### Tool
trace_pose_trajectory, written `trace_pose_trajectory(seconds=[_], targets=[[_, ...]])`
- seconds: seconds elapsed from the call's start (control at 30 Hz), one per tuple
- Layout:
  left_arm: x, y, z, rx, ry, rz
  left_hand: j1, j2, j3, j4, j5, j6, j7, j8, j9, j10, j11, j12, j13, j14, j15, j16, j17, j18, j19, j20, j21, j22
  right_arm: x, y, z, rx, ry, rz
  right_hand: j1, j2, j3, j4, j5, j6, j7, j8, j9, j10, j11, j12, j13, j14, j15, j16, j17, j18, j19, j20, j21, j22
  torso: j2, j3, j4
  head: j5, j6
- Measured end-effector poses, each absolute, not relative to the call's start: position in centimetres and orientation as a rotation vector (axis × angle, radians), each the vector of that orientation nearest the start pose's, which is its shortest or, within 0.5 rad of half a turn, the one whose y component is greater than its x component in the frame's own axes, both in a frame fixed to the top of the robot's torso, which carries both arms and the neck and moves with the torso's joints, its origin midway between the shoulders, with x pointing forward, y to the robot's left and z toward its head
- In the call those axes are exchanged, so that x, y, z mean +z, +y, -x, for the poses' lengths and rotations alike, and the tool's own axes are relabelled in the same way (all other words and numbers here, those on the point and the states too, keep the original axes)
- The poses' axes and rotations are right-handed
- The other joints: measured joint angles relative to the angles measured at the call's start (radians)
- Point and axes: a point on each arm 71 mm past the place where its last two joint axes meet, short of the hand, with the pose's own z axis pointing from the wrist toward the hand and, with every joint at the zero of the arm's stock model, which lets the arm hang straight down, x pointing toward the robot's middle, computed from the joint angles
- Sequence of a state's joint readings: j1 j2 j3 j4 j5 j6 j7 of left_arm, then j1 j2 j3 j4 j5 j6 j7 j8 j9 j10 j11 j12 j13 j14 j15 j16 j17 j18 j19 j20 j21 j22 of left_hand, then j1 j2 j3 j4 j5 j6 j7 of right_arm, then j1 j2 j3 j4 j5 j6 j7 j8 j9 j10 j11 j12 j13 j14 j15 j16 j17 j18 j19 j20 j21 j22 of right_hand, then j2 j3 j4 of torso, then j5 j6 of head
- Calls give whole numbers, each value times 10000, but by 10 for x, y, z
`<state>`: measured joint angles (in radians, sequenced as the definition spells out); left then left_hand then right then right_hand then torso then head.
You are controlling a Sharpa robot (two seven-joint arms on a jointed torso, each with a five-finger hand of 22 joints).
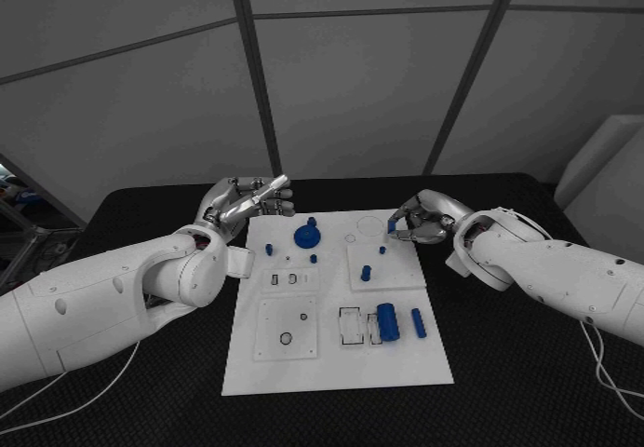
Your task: Assemble the parts on the task board
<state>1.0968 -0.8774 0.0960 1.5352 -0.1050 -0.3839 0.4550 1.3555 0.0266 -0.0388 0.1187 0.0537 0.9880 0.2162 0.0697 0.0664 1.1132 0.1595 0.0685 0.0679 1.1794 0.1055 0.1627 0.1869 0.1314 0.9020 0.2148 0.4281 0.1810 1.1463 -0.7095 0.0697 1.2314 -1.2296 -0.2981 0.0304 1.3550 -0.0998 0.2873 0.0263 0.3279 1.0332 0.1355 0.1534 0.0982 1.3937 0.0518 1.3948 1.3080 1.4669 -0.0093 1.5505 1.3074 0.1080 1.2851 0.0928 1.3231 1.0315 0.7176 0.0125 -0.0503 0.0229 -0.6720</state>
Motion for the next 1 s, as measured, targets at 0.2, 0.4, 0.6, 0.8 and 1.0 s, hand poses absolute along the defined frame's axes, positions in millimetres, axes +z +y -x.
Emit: trace_pose_trajectory(seconds=[0.2,0.4,0.6,0.8,1.0], targets=[[-171,230,-488,-15123,12663,10505,0,0,0,0,0,0,0,0,0,0,0,0,0,0,0,-57,12,0,0,0,0,0,-186,-196,-527,7975,16533,-935,-40,39,28,29,-1,77,-13,34,3,35,-36,-1,0,0,0,40,-1,0,37,-37,43,72,-19,-33,-12,22,23],[-171,231,-487,-15109,12665,10508,0,0,0,0,0,0,0,0,0,0,0,0,0,0,0,-57,11,-1,0,0,0,1,-180,-170,-514,8416,16581,-569,-58,56,28,29,-7,93,-30,36,19,35,-36,39,-1,-36,-36,40,0,2,96,-25,81,144,-35,-58,-12,67,28],[-171,231,-488,-15093,12672,10518,1,1,0,0,0,0,0,0,0,0,0,0,0,0,0,-56,11,-1,0,0,0,2,-174,-143,-500,8809,16559,-119,-94,91,45,47,-9,111,-48,31,24,50,-52,39,-1,-15,-57,40,-1,3,160,-24,131,251,-55,-80,-12,128,13],[-171,230,-489,-15092,12683,10531,54,54,0,0,0,0,0,0,0,0,0,0,0,0,0,-56,10,0,0,0,0,2,-171,-114,-494,9044,16555,259,-94,91,56,58,-16,114,-52,27,35,108,-35,39,-2,0,-72,39,8,4,181,-35,186,301,-78,-115,-9,223,-36],[-171,227,-489,-15135,12699,10527,53,53,28,-28,0,0,0,0,0,0,0,0,0,0,0,-56,19,0,0,0,0,3,-176,-92,-492,9102,16711,526,-93,90,56,59,-28,146,-88,56,38,107,-36,38,-2,0,-72,39,7,4,181,-35,186,300,-78,-133,12,360,-92]])
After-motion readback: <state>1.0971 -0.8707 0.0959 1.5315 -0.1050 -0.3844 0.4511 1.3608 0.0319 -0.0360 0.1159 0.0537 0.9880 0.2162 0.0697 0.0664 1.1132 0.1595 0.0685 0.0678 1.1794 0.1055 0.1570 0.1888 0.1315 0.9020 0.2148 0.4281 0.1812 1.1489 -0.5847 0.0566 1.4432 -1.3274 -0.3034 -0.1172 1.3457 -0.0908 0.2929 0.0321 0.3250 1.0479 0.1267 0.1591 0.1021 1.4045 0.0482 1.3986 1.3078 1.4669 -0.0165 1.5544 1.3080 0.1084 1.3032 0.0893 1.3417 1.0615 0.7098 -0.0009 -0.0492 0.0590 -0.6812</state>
